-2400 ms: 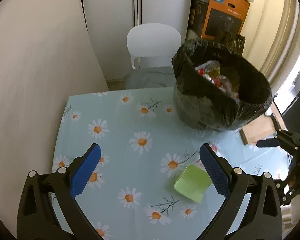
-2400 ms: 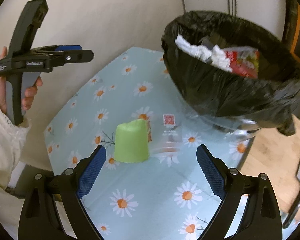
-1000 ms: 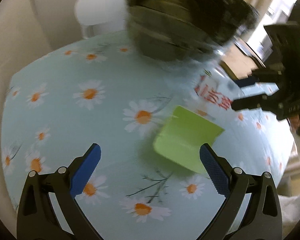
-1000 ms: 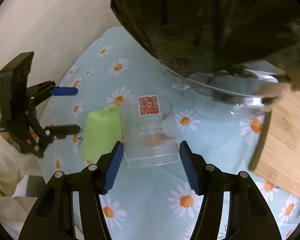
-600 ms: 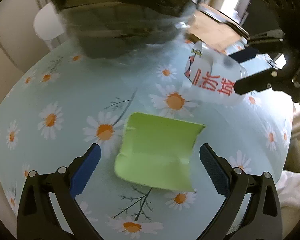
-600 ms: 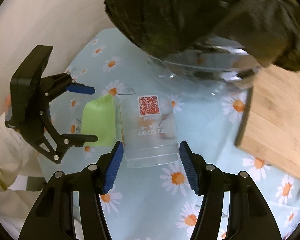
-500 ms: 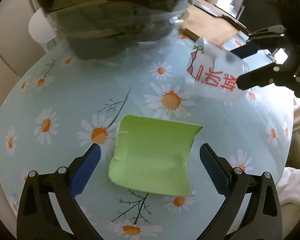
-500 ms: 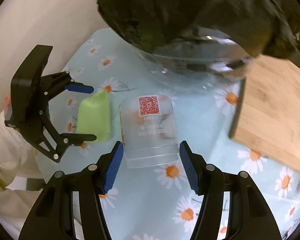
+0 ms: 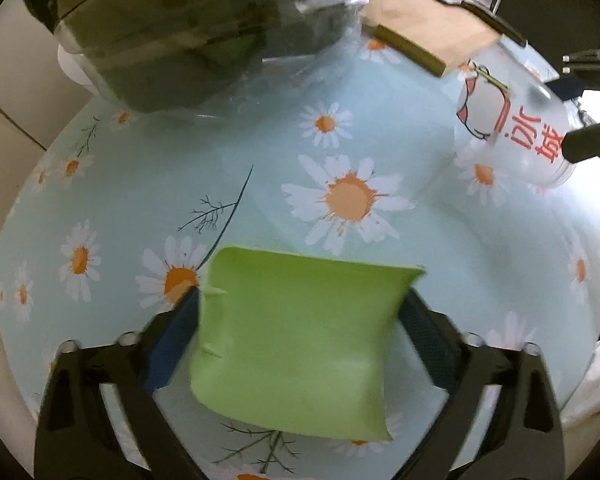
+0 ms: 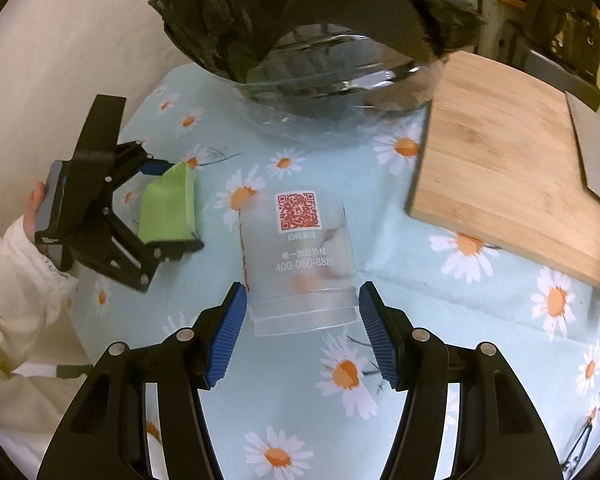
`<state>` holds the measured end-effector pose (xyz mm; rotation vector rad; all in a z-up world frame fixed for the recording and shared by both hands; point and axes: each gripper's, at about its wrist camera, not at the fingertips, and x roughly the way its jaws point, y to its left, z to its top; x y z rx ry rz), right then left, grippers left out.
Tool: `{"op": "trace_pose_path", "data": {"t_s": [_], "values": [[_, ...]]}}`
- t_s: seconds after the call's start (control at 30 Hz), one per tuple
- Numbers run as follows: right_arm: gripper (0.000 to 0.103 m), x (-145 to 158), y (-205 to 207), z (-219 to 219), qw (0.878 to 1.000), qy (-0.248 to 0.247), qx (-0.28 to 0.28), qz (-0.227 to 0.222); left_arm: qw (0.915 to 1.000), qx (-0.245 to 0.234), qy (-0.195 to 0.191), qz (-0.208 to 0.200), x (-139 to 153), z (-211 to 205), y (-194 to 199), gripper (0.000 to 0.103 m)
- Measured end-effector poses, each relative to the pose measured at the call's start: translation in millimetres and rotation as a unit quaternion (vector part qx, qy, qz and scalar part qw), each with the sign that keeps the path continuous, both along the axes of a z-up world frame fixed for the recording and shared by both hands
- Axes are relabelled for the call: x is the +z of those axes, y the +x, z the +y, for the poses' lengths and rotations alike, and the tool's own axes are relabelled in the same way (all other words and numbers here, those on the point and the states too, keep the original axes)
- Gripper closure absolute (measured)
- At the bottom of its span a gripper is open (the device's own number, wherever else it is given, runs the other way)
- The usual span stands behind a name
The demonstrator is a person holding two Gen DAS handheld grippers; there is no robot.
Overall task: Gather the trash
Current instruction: 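Grasp the green plastic container with left tool while right tool grasps the clear cup, then carry the green container and clear cup over the bin opening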
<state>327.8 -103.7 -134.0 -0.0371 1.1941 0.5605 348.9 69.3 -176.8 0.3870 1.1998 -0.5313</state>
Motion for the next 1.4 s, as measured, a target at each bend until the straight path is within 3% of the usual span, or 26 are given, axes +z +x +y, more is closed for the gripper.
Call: {"op": "trace_pose_path", "data": {"t_s": [0.3,0.6,0.93,1.17,1.4], "values": [[0.048,9.1,-9.8,-24.2,1.000,-0.005,0.008,-0.003,0.9993,0.036,0.010,0.002,9.0,1.8,-9.4,0.019],[0.048,31.2,-17.3,-28.5,0.999,-0.011,0.049,-0.020,0.9969,0.077,-0.002,-0.014,42.3,-9.3,-46.1,0.019],[0.049,67.5,-26.1,-31.3,0.995,-0.014,0.087,-0.050,0.9904,0.130,-0.021,-0.041,81.0,8.7,-76.9,0.019],[0.049,99.8,-29.7,-30.7,0.990,-0.017,0.109,-0.086,0.9860,0.150,-0.026,-0.067,114.8,12.4,-85.4,0.019],[0.049,141.1,-32.5,-33.7,0.981,-0.026,0.120,-0.149,0.9838,0.149,-0.031,-0.095,154.9,12.3,-84.0,0.019]]}}
